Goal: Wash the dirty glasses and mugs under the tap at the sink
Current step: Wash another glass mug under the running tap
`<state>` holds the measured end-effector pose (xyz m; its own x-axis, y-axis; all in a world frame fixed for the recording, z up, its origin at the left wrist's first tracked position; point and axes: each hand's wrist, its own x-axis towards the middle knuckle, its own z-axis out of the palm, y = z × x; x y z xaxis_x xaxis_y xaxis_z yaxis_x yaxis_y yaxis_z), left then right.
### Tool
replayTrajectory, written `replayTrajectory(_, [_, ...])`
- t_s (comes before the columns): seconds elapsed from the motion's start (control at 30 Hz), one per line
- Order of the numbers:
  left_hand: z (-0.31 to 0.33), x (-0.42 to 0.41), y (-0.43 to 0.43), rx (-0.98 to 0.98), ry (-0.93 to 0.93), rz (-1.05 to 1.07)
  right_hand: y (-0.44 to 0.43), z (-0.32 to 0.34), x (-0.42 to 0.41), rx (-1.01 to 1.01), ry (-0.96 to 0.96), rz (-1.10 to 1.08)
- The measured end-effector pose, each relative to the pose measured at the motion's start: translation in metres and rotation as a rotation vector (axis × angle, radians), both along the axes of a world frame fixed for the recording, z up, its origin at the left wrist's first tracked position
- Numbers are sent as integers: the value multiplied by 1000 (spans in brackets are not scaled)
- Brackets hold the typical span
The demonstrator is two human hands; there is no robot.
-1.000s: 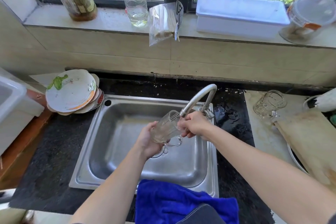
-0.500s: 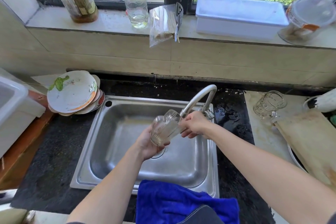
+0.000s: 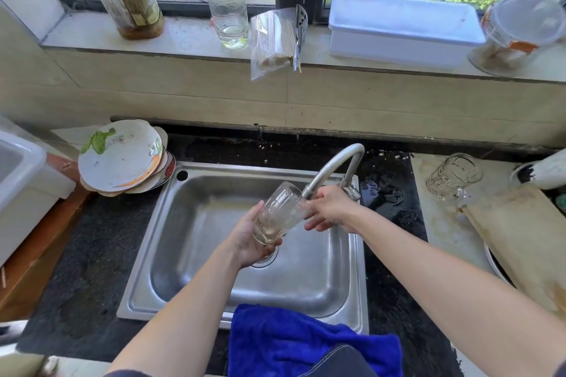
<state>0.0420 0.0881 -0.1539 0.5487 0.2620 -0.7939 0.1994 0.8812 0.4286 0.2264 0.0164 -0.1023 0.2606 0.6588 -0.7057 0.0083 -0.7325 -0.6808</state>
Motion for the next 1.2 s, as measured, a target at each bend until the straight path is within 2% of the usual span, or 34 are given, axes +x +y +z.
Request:
replayTrajectory(0.07, [0,2,0,-28,23,-104,2,3,1,-7,39,-7])
replayTrajectory(0.17, [2,5,1,8,83,-239,2,4,2,16,-43,18])
replayTrajectory(0.23, [4,10,3,62,133,-308,1,6,4,75,-214,109])
replayTrajectory(0.33, [11,23,2,112,165,-332,-3,14,2,192,-593,350])
replayTrajectory(0.4, [13,33,0,256,187,-309,-7,19,0,243,-712,428])
replayTrajectory(0.53, [13,44,5,672,180,-326,-14,21,4,204,-879,624])
replayTrajectory(0.6, [17,48,7,815,192,-350,-14,22,6,203,-914,624])
replayTrajectory(0.7, [21,52,4,1021,249,-254,-14,18,8,219,-764,341])
replayTrajectory(0.8, [20,51,-4,1105,291,-114,-18,7,11,72,-520,186])
replayTrajectory(0.9, [24,43,-4,1473,366,-232,-23,-7,10,-6,-132,46])
replayTrajectory(1.03, [41,31,-6,1898,288,-424,-17,-23,4,60,-14,-123])
replayTrajectory(1.2, [48,10,-7,2139,318,-514,-5,-37,-12,131,184,-241])
